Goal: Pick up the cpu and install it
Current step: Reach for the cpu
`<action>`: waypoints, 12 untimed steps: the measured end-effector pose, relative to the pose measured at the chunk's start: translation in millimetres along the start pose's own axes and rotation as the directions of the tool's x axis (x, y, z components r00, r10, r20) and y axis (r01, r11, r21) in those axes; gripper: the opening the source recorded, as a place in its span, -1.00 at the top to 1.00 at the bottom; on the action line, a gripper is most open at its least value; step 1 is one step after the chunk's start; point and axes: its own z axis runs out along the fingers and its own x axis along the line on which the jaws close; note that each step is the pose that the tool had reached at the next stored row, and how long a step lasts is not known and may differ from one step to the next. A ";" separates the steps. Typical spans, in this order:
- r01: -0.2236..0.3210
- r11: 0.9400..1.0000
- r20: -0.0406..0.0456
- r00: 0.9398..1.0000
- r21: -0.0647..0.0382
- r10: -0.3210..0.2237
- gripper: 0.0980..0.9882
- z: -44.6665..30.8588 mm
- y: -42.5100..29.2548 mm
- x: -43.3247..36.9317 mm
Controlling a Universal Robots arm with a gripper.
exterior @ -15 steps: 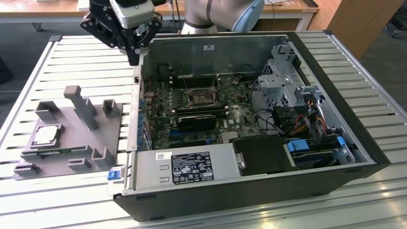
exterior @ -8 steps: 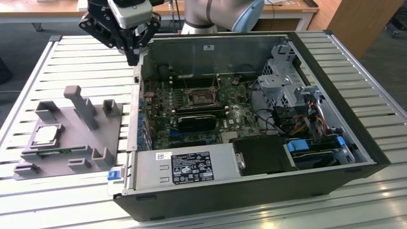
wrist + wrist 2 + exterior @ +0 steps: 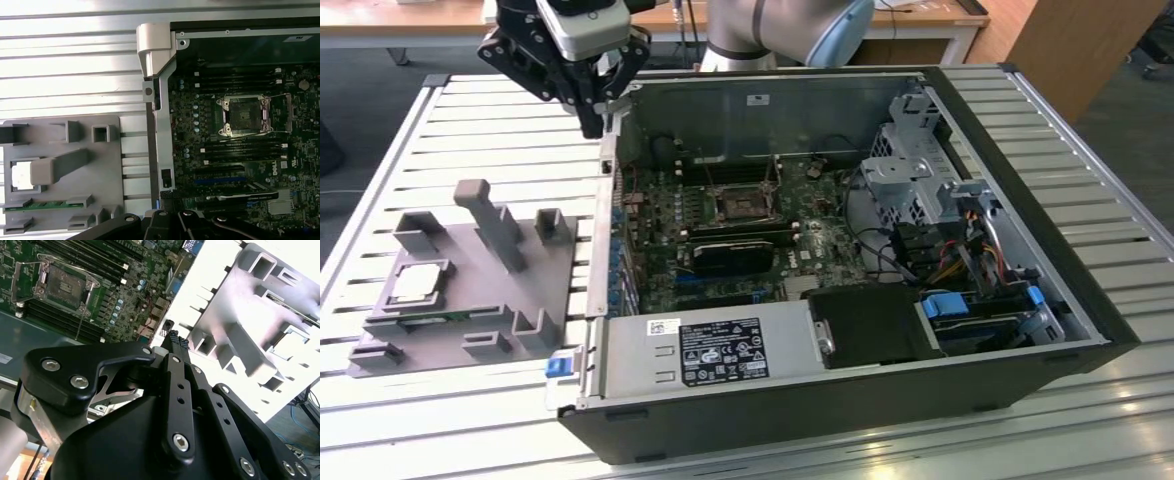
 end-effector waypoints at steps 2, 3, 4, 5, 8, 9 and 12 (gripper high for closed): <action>0.000 1.000 0.000 1.000 0.000 0.000 0.98 0.0 -0.2 2.5; 0.000 1.000 0.000 1.000 0.000 0.000 0.98 0.0 -0.3 3.6; 0.000 1.000 0.000 1.000 0.000 0.000 0.98 0.0 -0.3 4.6; 0.000 1.000 0.000 1.000 0.000 0.000 0.98 0.0 -0.4 5.6; 0.000 1.000 0.000 1.000 0.000 0.000 0.98 0.0 -0.6 8.2; 0.000 1.000 0.000 1.000 0.000 0.000 0.98 0.0 -0.7 8.9; 0.000 1.000 0.000 1.000 0.000 0.000 0.98 0.0 -0.8 11.0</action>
